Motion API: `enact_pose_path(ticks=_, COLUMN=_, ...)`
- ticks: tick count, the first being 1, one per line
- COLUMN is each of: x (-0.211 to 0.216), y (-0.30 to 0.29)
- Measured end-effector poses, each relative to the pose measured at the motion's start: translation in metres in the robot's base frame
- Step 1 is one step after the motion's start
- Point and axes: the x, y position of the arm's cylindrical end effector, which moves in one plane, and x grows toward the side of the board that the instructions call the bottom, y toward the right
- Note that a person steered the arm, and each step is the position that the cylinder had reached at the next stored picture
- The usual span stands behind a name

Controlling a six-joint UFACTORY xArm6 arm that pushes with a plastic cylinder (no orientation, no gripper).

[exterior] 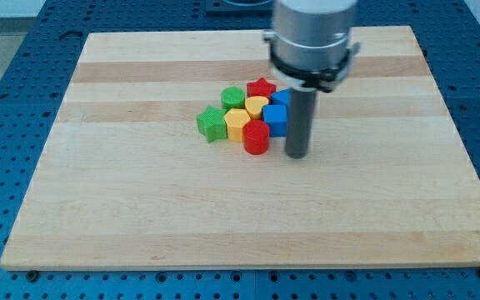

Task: Move your arm into the group of blocks

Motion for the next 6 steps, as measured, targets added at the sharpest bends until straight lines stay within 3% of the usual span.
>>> enact_pose_path(ticks=1, x=-0.015, y=0.062)
enact_pose_path(ticks=2, x=-0.056, y=0.083)
enact_pose_path(ticks=3, x=-0.078, y=0.072)
enact_pose_path(ticks=6, x=-0.059, y=-0.001)
